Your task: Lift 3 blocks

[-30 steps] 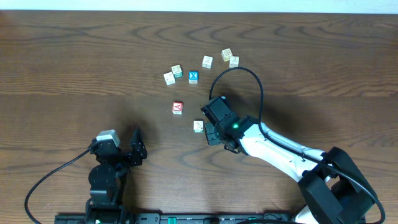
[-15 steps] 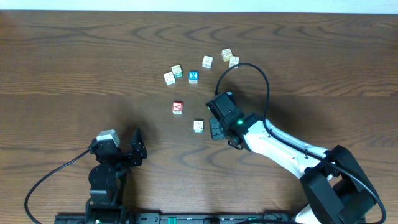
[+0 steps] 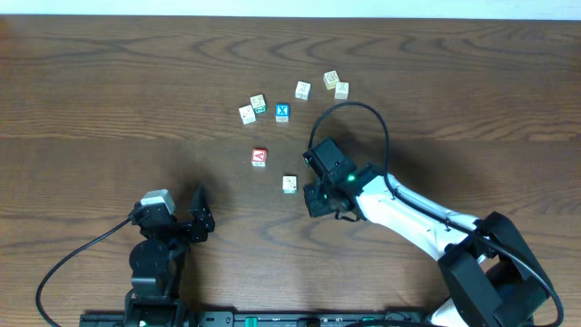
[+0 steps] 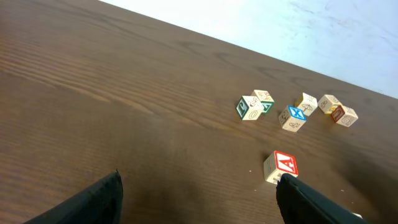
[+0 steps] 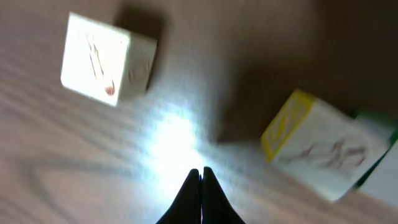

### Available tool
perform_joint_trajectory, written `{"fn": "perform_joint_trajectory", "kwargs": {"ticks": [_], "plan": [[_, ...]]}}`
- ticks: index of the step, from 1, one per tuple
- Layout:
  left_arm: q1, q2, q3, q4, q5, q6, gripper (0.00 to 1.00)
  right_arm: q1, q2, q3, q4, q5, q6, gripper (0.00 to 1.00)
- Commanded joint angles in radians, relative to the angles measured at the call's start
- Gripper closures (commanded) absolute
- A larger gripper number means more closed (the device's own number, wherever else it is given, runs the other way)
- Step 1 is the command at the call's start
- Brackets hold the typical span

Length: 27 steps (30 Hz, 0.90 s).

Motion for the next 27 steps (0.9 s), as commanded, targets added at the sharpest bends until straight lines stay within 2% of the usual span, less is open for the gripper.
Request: {"fn": "perform_joint_trajectory", "kwargs": {"ticks": [1,10,27], "plan": [[0.004,0.002,-0.016,-0.038,-0.031,0.002,0.21,0.018,0.010,0.000,-0.042,0.044,0.014,0.99],[0.004,0.002,-0.016,-0.038,-0.031,0.002,0.20,0.018,0.010,0.000,-0.068,0.179,0.071,0.99],[0.004,0.002,-0.016,-0.038,-0.031,0.002,0.20,0.018,0.010,0.000,-0.042,0.278,0.122,0.97]]}}
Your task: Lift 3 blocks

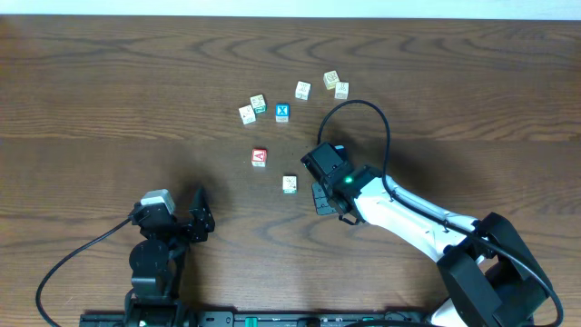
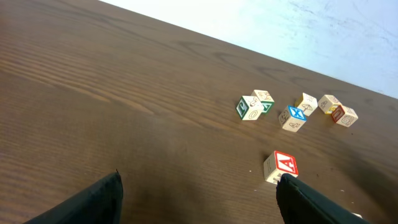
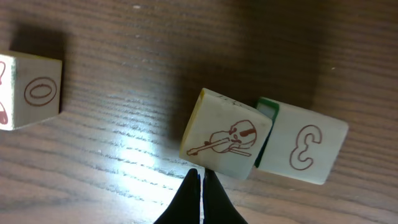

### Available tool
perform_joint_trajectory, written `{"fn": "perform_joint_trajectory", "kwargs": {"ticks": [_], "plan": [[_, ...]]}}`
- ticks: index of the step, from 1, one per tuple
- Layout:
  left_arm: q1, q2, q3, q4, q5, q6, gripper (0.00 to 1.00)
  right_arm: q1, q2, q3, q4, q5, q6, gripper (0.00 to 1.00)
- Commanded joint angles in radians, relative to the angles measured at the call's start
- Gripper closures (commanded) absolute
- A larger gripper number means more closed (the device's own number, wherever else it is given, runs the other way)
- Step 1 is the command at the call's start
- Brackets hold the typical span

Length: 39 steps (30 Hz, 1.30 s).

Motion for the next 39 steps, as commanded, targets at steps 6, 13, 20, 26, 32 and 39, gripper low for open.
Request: {"fn": "perform_joint_trajectory", "kwargs": {"ticks": [6,13,20,26,32,39], "plan": [[0.004,0.002,-0.016,-0.037,-0.031,0.002,0.20,0.005,0.010,0.000,0.007,0.060,0.031,0.97],[0.004,0.002,-0.016,-0.037,-0.031,0.002,0.21,0.005,0.010,0.000,0.007,0.059,0.031,0.97],[0.004,0.002,-0.016,-0.038,-0.031,0.002,0.21,0.018,0.010,0.000,-0.018,-0.027,0.030,0.99],[0.004,0.002,-0.016,-0.037,-0.031,0.002,0.20,0.036,0.003,0.000,-0.021,-0.148,0.030,0.99],[0.003,0.002,-0.002,-0.037,0.055,-0.027,0.20,0.036,-0.051,0.003,-0.021,-0.175,0.030,0.99],[0.003,0.075,0.133,-0.092,0.082,-0.017,0.20,0.010,-0.218,0.015,-0.033,-0.174,0.004,0.96]]}}
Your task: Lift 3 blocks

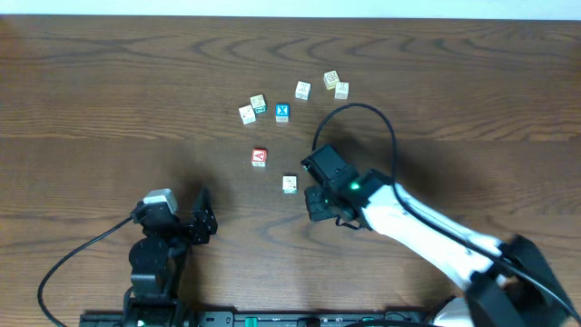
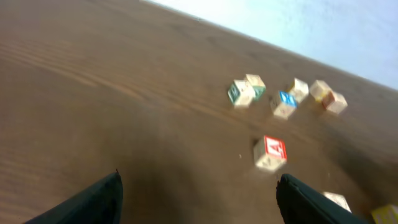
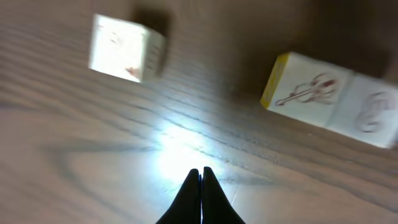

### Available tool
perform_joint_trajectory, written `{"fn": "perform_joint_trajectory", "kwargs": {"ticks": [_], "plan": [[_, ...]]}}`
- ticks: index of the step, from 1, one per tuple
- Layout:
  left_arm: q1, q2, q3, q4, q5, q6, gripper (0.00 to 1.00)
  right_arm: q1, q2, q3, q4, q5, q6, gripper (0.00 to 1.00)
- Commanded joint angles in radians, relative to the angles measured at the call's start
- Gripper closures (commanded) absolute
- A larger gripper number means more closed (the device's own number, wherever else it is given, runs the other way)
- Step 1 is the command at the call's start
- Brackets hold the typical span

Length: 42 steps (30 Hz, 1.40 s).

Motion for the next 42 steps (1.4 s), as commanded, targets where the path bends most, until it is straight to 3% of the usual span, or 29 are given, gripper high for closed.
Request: {"fn": "perform_joint_trajectory", "kwargs": {"ticks": [1,4,9,14,21,22,24,29,34,37,40,42], "plan": [[0.003,0.076,0.128,-0.050,0.029,0.017,0.21,-0.029,-0.119,0.016,-0.002,0.006,-0.017,0.93],[0.003,0.273,0.301,-0.166,0.040,0.056,0.20,-0.112,-0.252,0.016,-0.008,0.038,-0.017,0.83],[-0.003,0.612,0.566,-0.309,0.219,0.066,0.21,-0.324,-0.392,0.016,-0.050,0.048,-0.088,0.74],[-0.090,0.921,0.811,-0.468,0.369,0.107,0.21,-0.551,-0.425,0.016,-0.154,0.005,-0.146,0.75],[-0.206,1.159,0.859,-0.451,0.464,0.101,0.21,-0.741,-0.403,0.016,-0.206,-0.087,-0.243,0.80],[-0.223,1.199,0.859,-0.441,0.464,0.100,0.48,-0.757,-0.396,0.016,-0.206,-0.087,-0.261,0.79],[-0.239,1.225,0.859,-0.433,0.463,0.100,0.64,-0.760,-0.386,0.015,-0.206,-0.090,-0.266,0.78],[-0.286,1.250,0.859,-0.423,0.331,0.072,0.69,-0.759,-0.326,0.013,-0.207,-0.122,-0.266,0.80],[-0.390,1.252,0.859,-0.427,0.075,0.012,0.76,-0.758,-0.233,0.012,-0.229,-0.147,-0.268,0.98],[-0.449,1.252,0.859,-0.411,-0.051,-0.002,0.76,-0.746,-0.186,0.012,-0.257,-0.185,-0.294,0.99],[-0.455,1.264,0.859,-0.390,-0.071,-0.002,0.78,-0.710,-0.179,0.011,-0.259,-0.188,-0.302,0.99],[-0.447,1.288,0.859,-0.378,-0.071,-0.002,0.89,-0.687,-0.179,0.010,-0.256,-0.187,-0.302,0.99]]}}
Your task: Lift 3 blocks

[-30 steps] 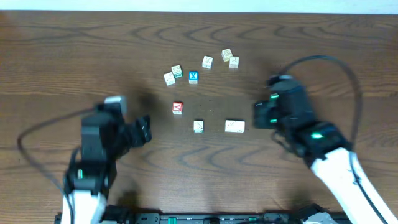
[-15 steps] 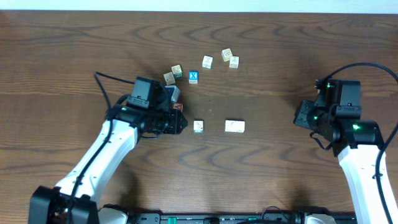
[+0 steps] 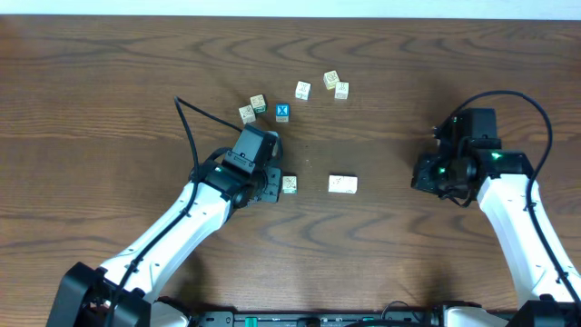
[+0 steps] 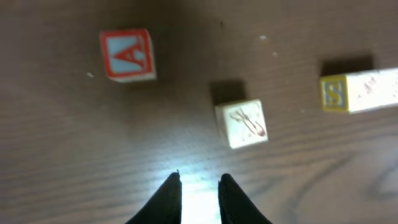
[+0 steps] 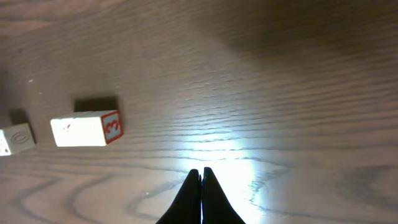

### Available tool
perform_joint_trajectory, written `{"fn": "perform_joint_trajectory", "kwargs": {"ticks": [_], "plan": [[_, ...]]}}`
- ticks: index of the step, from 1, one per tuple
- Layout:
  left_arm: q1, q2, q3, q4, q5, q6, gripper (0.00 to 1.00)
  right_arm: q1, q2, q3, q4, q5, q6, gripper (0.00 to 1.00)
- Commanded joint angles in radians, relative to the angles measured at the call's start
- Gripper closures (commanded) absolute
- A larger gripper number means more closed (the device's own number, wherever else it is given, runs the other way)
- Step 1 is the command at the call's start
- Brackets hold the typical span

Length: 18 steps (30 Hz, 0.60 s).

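Note:
My left gripper hangs low over the table with its jaws a little apart and nothing between them. Just ahead of it lies a cream block, also visible from overhead. A red A block sits further off to the left. Two blocks lie side by side to the right, one with a yellow S face and one with a red 3 face. My right gripper is shut and empty, well to the right of them.
Several more blocks lie in a loose arc at the back, among them a blue X block and a cream one. My left arm stretches in from the lower left, and my right arm stands at the right side.
My left arm has gone from its rest at the lower left to the table's middle, its jaws narrowed from wide open. My right arm has moved from the paired blocks to the right side.
My right gripper stayed shut and low among the cream block and the paired blocks at all three earlier moments, shifting slightly, while my left gripper rested wide open at the lower left. Now the right arm is away and the left gripper is by the cream block.

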Motion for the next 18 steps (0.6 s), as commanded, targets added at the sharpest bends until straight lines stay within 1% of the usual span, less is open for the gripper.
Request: {"fn": "perform_joint_trajectory", "kwargs": {"ticks": [1,7,12,15,18], "plan": [[0.008,0.054,0.018,0.022,-0.075,-0.012,0.92,0.049,-0.001,-0.002,0.006,-0.023,-0.021,0.99],[0.007,0.142,0.018,0.080,-0.074,-0.019,0.93,0.073,0.000,-0.025,0.041,-0.019,-0.021,0.98],[0.007,0.183,0.018,0.127,-0.062,-0.058,0.93,0.074,0.002,-0.071,0.092,0.002,-0.021,0.94],[0.007,0.187,0.018,0.140,-0.035,-0.062,0.93,0.074,0.002,-0.115,0.119,0.002,-0.021,0.98],[0.007,0.188,0.018,0.145,-0.032,-0.072,0.93,0.074,0.002,-0.158,0.150,0.001,-0.021,0.98]]}}
